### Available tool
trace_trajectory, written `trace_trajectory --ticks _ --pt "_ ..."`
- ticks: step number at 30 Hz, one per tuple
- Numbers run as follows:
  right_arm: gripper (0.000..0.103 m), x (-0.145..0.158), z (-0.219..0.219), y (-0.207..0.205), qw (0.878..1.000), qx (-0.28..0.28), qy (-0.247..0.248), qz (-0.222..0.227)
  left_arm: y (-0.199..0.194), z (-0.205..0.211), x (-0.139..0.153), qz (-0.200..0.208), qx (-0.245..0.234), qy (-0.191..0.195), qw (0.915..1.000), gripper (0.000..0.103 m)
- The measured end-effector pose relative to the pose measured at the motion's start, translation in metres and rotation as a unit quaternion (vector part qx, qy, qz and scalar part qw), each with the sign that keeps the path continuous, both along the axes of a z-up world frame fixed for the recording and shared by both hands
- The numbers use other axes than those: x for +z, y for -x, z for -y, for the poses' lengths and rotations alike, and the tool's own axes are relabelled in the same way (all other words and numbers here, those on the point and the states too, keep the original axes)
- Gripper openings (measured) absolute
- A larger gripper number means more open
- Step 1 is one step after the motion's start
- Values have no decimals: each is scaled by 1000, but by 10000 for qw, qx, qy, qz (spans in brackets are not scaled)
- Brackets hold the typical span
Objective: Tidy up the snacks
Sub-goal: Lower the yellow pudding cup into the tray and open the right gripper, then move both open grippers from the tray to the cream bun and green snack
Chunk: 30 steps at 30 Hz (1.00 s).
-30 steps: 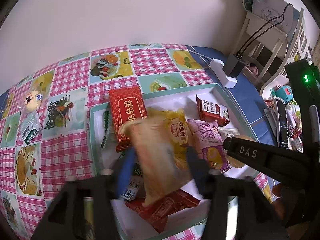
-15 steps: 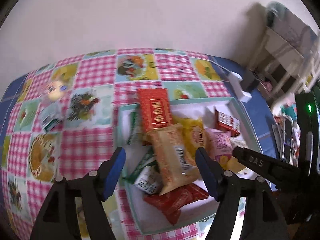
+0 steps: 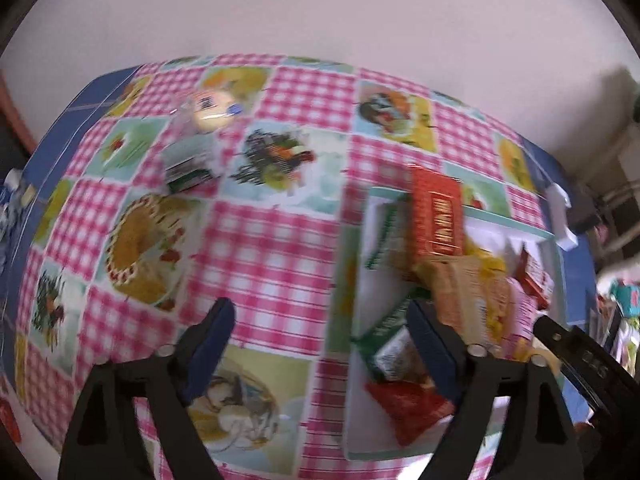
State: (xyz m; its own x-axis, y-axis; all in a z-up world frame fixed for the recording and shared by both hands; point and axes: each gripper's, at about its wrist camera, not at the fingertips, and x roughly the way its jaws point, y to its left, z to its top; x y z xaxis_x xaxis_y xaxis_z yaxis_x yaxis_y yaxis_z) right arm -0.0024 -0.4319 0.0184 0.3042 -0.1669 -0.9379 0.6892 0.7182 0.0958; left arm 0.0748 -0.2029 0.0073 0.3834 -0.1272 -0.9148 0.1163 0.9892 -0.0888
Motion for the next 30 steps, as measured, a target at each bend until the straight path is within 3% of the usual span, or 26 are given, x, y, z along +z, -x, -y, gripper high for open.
trace_trajectory --ticks 6,9,14,30 --pt "90 4 -8 -4 9998 127 13 137 -8 -22 -3 -34 425 -10 9991 96" --pt "99 7 -11 -5 9996 178 20 221 -10 -31 -3 -43 596 2 9982 96" --pt "103 13 -19 -9 9988 317 65 356 -13 -45 -2 -10 838 -12 9965 102" --pt "103 25 -67 -32 9941 936 241 487 -24 -93 6 82 1333 165 9909 102"
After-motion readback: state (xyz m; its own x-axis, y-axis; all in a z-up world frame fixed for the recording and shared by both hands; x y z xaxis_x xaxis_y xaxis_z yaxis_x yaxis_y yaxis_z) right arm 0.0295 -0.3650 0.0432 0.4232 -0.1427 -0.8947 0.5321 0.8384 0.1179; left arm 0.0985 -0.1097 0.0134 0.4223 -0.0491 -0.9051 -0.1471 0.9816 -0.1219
